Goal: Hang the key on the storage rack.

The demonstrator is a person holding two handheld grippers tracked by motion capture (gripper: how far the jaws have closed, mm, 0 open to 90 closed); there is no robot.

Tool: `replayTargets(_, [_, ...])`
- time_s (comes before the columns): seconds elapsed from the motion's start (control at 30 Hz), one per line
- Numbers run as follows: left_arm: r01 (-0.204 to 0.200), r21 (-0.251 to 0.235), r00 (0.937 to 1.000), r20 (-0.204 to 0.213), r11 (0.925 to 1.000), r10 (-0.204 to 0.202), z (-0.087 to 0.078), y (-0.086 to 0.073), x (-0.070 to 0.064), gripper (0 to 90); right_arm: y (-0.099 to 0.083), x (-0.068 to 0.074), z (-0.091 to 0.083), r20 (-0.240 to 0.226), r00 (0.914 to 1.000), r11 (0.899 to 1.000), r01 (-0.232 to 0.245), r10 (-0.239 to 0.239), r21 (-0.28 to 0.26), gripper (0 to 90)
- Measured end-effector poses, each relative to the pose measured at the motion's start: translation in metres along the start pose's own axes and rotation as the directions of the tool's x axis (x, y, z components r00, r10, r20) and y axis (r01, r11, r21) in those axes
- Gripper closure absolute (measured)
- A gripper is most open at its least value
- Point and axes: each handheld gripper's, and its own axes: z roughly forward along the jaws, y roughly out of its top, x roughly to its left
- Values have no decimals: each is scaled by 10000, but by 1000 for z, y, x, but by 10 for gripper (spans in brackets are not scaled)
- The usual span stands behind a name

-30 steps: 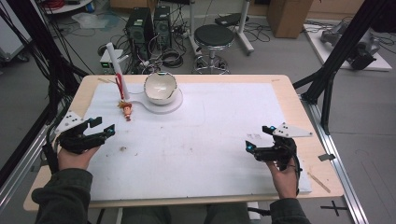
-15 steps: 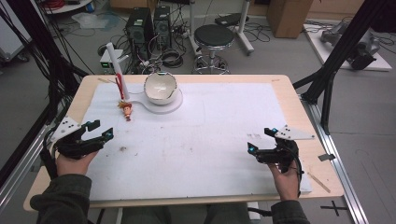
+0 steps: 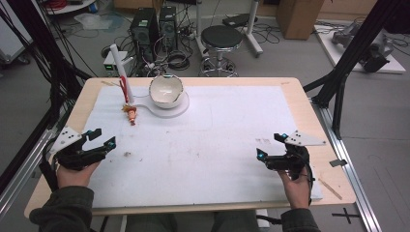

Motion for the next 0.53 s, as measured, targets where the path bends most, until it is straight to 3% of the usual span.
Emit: replayTargets(0.53, [-84,-106,10000,-21,9999,84,-5,-4,-6,317,-7,4,-1,6,10000,10000,-65,65,30,88])
